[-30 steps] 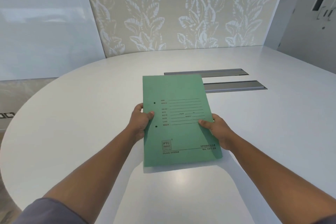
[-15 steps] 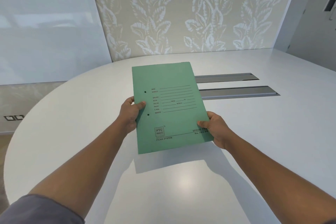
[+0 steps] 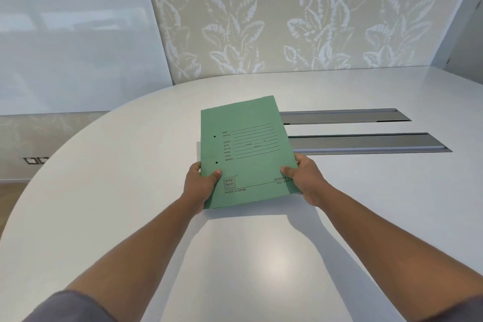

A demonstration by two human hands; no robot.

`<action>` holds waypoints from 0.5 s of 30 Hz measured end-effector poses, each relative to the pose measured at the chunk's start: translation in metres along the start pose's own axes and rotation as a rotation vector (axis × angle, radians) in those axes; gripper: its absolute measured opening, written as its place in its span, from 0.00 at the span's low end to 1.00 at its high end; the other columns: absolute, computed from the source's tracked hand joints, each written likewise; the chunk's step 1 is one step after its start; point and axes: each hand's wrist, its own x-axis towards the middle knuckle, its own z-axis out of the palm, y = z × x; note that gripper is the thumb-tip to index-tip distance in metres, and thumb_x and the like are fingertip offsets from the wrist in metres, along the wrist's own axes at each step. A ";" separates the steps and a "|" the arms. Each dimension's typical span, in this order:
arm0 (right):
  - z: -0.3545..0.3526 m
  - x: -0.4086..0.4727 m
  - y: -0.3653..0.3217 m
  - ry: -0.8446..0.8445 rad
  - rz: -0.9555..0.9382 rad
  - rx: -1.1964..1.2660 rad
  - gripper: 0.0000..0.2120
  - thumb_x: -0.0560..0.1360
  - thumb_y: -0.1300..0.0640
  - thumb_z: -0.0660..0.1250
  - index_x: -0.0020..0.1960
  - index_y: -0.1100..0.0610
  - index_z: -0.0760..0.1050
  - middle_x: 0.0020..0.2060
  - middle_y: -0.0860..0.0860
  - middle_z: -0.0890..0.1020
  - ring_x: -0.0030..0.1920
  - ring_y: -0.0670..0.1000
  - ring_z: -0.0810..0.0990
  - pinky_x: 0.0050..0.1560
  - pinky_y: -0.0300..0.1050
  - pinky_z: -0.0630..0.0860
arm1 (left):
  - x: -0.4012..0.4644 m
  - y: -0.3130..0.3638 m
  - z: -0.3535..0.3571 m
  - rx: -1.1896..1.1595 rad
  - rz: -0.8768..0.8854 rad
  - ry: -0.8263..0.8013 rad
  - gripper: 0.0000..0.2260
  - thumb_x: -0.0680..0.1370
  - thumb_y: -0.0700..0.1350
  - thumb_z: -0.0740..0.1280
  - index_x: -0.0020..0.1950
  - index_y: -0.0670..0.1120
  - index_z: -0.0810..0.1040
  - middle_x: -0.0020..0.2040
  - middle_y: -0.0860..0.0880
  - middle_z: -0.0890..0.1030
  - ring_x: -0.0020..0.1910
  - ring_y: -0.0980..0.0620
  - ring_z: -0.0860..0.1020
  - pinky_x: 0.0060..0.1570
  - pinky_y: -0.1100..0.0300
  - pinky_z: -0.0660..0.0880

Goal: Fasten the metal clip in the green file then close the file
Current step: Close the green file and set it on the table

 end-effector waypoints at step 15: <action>0.035 0.072 0.024 -0.036 -0.239 -0.594 0.20 0.75 0.57 0.74 0.66 0.52 0.78 0.56 0.49 0.83 0.55 0.54 0.80 0.54 0.47 0.77 | 0.106 -0.007 -0.010 0.543 0.216 0.211 0.09 0.74 0.47 0.75 0.51 0.47 0.79 0.45 0.53 0.82 0.43 0.50 0.81 0.34 0.64 0.69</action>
